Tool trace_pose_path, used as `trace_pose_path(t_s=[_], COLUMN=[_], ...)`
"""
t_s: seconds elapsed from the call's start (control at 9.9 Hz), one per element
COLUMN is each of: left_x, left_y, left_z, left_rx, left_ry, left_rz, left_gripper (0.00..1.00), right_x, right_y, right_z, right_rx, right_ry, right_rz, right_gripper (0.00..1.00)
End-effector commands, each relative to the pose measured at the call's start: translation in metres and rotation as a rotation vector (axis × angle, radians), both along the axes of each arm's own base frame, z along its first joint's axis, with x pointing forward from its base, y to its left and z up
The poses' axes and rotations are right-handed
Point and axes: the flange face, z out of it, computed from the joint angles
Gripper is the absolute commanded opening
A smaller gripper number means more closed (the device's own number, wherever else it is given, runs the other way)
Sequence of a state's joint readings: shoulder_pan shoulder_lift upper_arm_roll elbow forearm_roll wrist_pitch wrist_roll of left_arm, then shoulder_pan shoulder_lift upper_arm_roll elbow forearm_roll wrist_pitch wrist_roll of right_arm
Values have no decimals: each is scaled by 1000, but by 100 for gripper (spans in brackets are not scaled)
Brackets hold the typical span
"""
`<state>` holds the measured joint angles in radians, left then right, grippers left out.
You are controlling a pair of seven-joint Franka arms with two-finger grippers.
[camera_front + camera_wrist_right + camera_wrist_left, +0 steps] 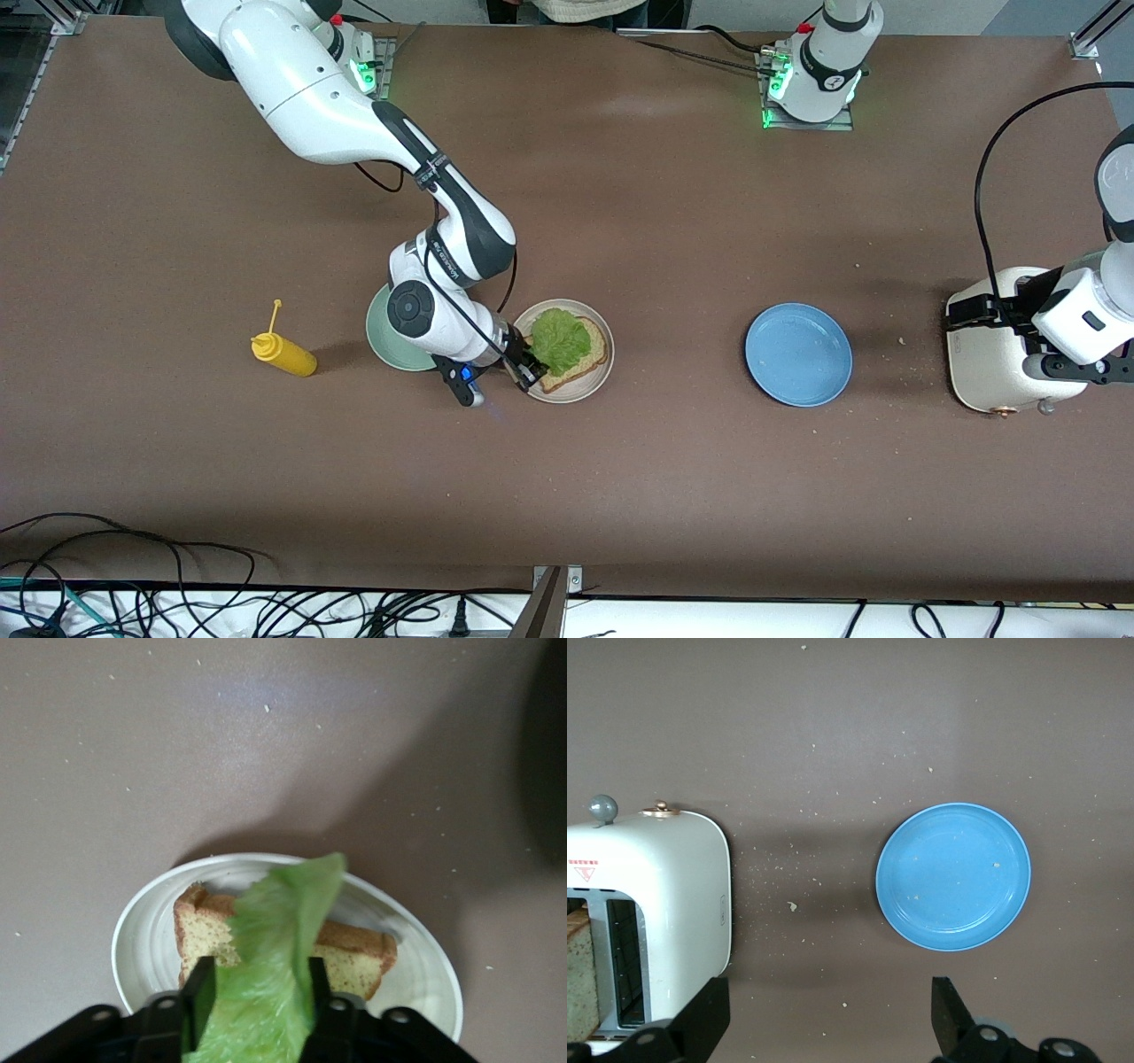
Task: Make sandwich on beige plate with both arms
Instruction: 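Lower the lettuce onto the bread and open the right gripper, then move the right gripper to the yellow mustard bottle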
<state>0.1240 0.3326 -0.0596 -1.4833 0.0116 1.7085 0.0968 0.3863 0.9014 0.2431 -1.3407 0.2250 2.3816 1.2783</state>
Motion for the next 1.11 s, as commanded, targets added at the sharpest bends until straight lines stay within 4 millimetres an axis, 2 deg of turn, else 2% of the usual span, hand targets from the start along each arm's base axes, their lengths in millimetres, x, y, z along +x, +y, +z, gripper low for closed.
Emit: trace_pose_path(t_s=[0.0,0.3,0.4,0.61,0.81,1.01], left_x=[0,0,0,0,0,0], left_y=[-1,-1,-2,-2,-2,-1], left_z=[5,6,6,6,6,5], left_rx=[33,33,33,33,33,33], left_ry=[3,2,2,2,2,3], left_rz=[-3,-3,-4,-4,-4,-3], left_gripper=[100,100,100,100,100,100], right_x=[0,9,12,23,32,38], right_y=[3,-9,-13,-38,-71,-126], right_z=[21,60,78,117,153,174], right_rx=[8,-2,-10,-83,-133,-221], right_ry=[-4,-33,-63,-118,-154,-130], right_rz=[0,0,8,31,63,170], right_gripper=[100,100,100,100,100,100])
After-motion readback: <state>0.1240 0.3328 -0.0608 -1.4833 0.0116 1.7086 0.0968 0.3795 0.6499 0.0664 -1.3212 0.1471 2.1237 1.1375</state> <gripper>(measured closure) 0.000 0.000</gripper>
